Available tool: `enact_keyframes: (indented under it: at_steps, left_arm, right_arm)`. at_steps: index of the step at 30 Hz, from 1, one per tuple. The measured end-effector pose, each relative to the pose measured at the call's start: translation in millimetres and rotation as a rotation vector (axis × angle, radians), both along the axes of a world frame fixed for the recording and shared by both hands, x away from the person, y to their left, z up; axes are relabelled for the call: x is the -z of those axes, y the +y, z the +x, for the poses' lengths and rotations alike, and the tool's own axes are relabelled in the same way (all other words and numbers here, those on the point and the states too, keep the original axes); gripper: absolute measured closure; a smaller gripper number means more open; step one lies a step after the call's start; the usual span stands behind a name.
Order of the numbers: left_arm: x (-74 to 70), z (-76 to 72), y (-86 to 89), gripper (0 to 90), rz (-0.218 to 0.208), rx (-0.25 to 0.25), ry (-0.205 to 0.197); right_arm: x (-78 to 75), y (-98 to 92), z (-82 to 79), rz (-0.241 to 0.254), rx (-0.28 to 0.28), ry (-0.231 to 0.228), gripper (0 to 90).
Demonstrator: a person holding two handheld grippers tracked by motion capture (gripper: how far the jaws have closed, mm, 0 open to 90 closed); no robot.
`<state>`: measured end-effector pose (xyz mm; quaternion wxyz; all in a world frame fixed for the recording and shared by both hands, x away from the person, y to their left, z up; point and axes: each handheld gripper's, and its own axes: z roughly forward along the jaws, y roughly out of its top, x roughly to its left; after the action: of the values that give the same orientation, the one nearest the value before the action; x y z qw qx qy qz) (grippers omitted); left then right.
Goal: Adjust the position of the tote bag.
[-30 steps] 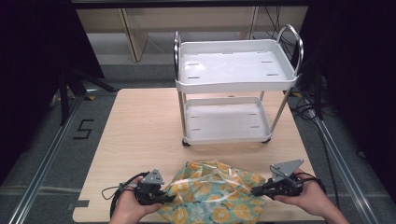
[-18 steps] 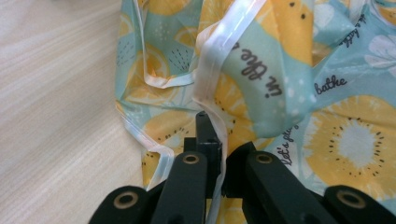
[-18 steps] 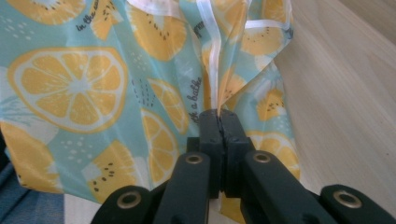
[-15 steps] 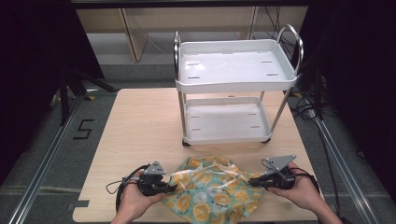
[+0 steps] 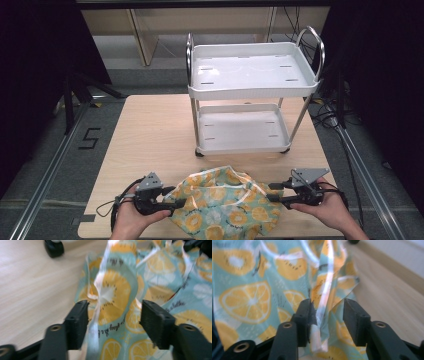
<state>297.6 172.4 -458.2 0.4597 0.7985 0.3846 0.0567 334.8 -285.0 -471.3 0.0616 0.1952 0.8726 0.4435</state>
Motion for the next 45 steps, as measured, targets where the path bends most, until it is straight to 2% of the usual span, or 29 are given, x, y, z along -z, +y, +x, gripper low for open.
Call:
enact_keyframes:
  at_steps: [3,5,8,9,11,12,14,15,16,17,18,19,20,21,22,23,24,25,27,28,30,33,36,37,39,42,43,44,45]
  left_arm:
    - [-7.1,-3.4,4.0,30.1,-0.028,-0.012,-0.034]
    - [-11.6,-6.9,5.5,27.9,-0.037,-0.004,-0.043]
    - [-17.4,-11.7,9.1,26.6,-0.047,0.01,-0.068]
    - [-19.8,-13.6,10.3,26.6,-0.056,-0.003,-0.066]
    - [-23.3,-15.9,14.1,27.0,-0.064,-0.012,-0.093]
    - [-25.5,-17.7,15.3,27.4,-0.065,-0.024,-0.095]
    - [-28.2,-19.6,15.7,28.8,-0.074,-0.033,-0.106]
    - [-28.7,-19.1,16.0,29.4,-0.077,-0.016,-0.116]
    - [-28.8,-19.8,14.3,29.9,-0.089,-0.029,-0.115]
    - [-28.6,-19.6,14.2,30.2,-0.078,-0.031,-0.111]
    - [-27.9,-18.9,14.0,30.4,-0.071,-0.032,-0.114]
    - [-25.9,-17.7,13.1,31.0,-0.086,-0.038,-0.114]
    - [-25.1,-16.7,13.0,31.7,-0.069,-0.048,-0.114]
    - [-24.1,-15.5,12.9,32.3,-0.064,-0.054,-0.108]
    - [-23.3,-14.1,13.2,32.8,-0.056,-0.06,-0.107]
    - [-22.2,-13.1,12.7,34.2,-0.058,-0.067,-0.111]
    - [-22.2,-12.9,12.0,35.0,-0.05,-0.069,-0.108]
    - [-22.1,-13.1,10.4,35.6,-0.037,-0.065,-0.117]
    - [-22.3,-16.8,4.2,36.7,-0.029,-0.039,-0.102]
    - [-22.3,-16.8,4.2,38.8,-0.029,-0.039,-0.102]
    - [-24.8,-29.7,-13.1,51.4,-0.028,0.089,-0.116]
    - [-19.0,-47.2,-44.1,66.1,-0.034,0.259,-0.064]
    - [-4.4,-51.6,-64.1,75.5,0.06,0.385,-0.008]
    - [1.8,-52.2,-68.4,77.2,0.07,0.372,0.021]
    - [11.3,-48.3,-71.2,79.3,0.149,0.367,0.033]
    - [21.4,-43.8,-74.2,79.7,0.17,0.335,0.041]
    - [24.2,-41.4,-74.0,79.9,0.19,0.329,0.046]
    - [26.5,-39.7,-74.6,79.9,0.196,0.322,0.045]
    - [28.9,-38.5,-75.6,80.1,0.204,0.306,0.05]
  right_arm:
    - [-3.5,-1.7,0.3,0.083,0.035,0.012,52.7]
    - [-6.5,-2.6,1.6,0.106,0.05,-0.023,52.1]
    - [-11.0,-0.8,-1.9,0.155,0.082,-0.014,50.8]
    - [-12.4,-0.9,-1.1,0.162,0.086,-0.04,50.7]
    - [-15.7,1.5,-3.5,0.202,0.117,-0.039,50.7]
    - [-17.9,1.3,-2.7,0.194,0.123,-0.062,50.7]
    - [-21.1,5.1,-5.1,0.21,0.133,-0.058,51.3]
    - [-22.7,7.3,-6.0,0.215,0.136,-0.054,51.9]
    - [-24.7,9.5,-6.2,0.212,0.128,-0.063,52.5]
    - [-26.2,12.7,-8.1,0.216,0.13,-0.053,53.0]
    - [-28.4,14.3,-8.0,0.207,0.123,-0.073,53.7]
    - [-30.0,16.6,-8.9,0.203,0.128,-0.071,55.0]
    - [-31.0,19.9,-11.5,0.202,0.156,-0.036,56.3]
    - [-31.9,21.4,-9.6,0.203,0.145,-0.053,57.4]
    - [-33.0,23.4,-10.3,0.207,0.152,-0.026,59.2]
    - [-33.3,25.1,-8.8,0.211,0.153,-0.035,60.1]
    - [-33.9,27.4,-9.0,0.22,0.155,-0.016,60.7]
    - [-34.9,28.8,-9.3,0.215,0.13,0.014,61.9]
    - [-35.7,34.2,-11.3,0.21,0.102,0.034,60.4]
    - [-36.0,37.9,-13.6,0.198,0.071,0.06,58.3]
    - [-35.7,45.3,-18.9,0.125,-0.008,0.04,57.8]
    - [-34.9,54.5,-31.6,0.042,-0.119,0.04,72.5]
    - [-28.7,62.2,-42.1,-0.033,-0.187,0.08,78.8]
    - [-25.1,64.7,-44.9,-0.055,-0.201,0.092,79.0]
    - [-17.5,68.6,-48.9,-0.101,-0.206,0.119,79.0]
    - [-4.6,72.6,-47.8,-0.157,-0.197,0.143,78.8]
    - [-1.3,74.0,-45.8,-0.176,-0.197,0.129,78.8]
    - [0.9,75.2,-45.2,-0.185,-0.194,0.147,78.8]
    - [3.4,76.3,-43.9,-0.197,-0.187,0.137,78.8]
